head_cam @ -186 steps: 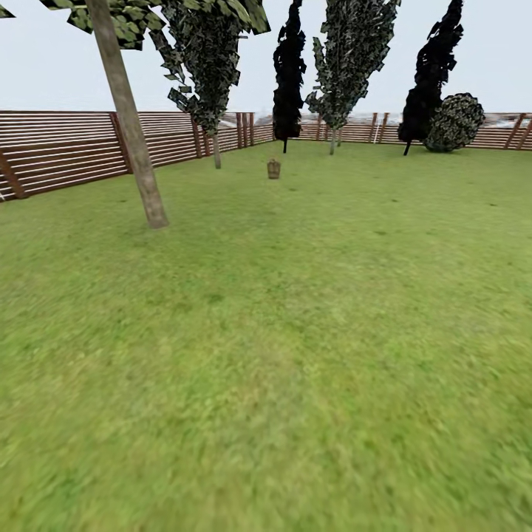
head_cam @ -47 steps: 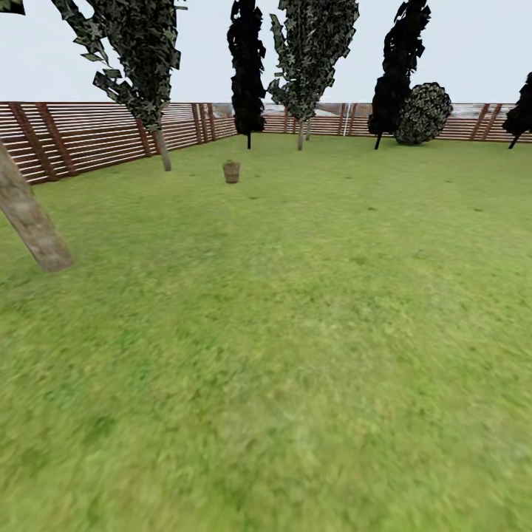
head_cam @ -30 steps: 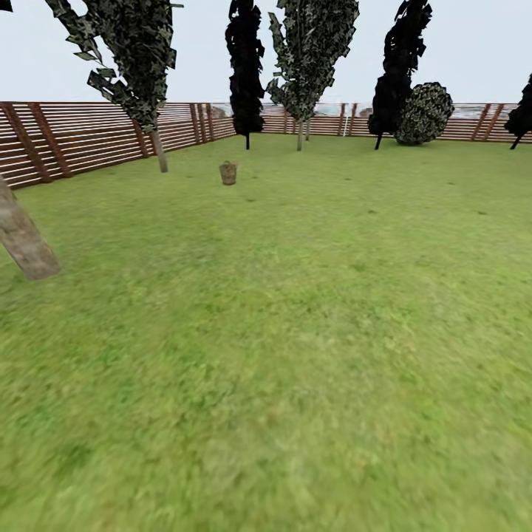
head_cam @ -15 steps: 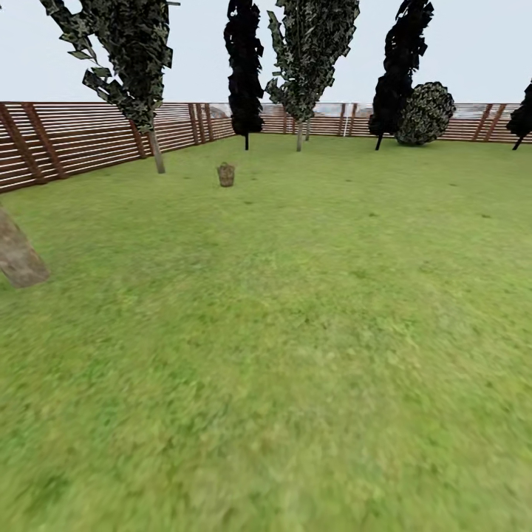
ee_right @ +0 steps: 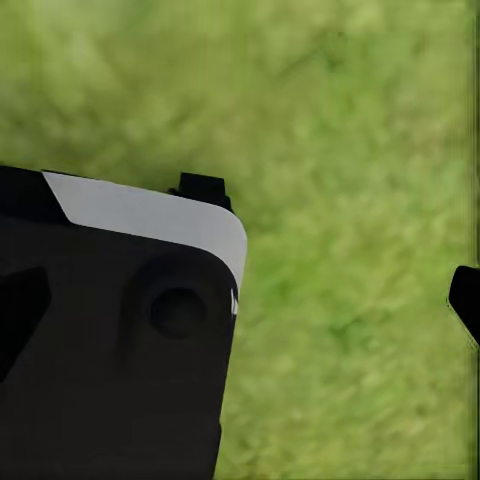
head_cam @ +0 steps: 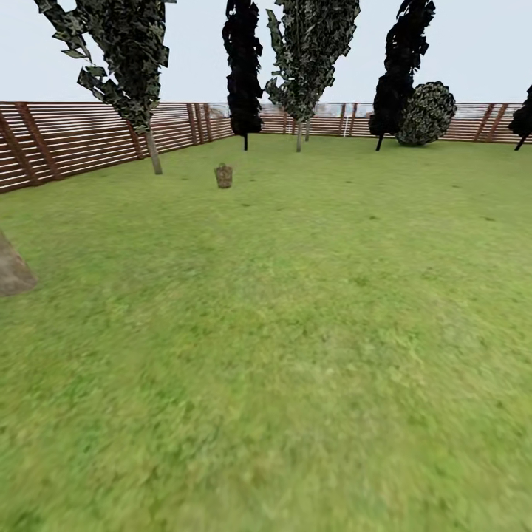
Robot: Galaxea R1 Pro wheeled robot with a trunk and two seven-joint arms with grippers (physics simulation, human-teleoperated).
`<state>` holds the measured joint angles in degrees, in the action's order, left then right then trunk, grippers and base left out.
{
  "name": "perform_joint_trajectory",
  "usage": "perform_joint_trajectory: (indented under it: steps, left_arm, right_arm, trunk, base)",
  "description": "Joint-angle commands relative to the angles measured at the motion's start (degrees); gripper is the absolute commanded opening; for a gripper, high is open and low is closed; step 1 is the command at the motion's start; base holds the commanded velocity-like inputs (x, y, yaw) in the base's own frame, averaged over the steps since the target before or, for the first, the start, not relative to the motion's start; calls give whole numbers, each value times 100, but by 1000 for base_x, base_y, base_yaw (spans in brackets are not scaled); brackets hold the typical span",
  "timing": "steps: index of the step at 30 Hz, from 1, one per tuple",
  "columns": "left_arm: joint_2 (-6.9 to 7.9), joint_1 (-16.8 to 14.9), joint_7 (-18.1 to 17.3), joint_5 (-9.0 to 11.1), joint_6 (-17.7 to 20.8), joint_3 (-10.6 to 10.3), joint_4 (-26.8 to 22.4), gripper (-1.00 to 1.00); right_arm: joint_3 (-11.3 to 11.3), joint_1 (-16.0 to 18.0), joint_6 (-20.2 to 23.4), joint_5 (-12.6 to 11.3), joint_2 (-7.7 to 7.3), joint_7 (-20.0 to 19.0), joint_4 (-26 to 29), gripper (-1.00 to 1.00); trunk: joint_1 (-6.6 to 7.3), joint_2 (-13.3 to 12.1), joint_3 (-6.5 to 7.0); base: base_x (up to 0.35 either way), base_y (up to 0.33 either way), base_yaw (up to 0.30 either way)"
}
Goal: Take the three Easter eggs out of the wicker basket on the lawn in the garden, then place them on the lawn next to a single tree (choose any tree) so that all three eggs are next to the same tree and none are left in the basket.
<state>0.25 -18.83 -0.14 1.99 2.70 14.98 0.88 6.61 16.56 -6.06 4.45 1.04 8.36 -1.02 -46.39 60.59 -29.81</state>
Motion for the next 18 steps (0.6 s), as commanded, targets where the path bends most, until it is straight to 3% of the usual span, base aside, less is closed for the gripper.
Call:
perform_joint_trajectory:
  steps: [1,18]
  left_arm:
    - [2,-6,-1,21,7,15,9,100]
    - [2,-6,-1,21,7,14,9,100]
  right_arm:
    - [24,5,-10,47,3,36,-11,100]
    - [26,5,-10,47,5,34,-10,100]
  trunk:
    - [-3,3,-5]
    - [-3,3,-5]
  base:
    - [324,-94,0]
    - [324,-94,0]
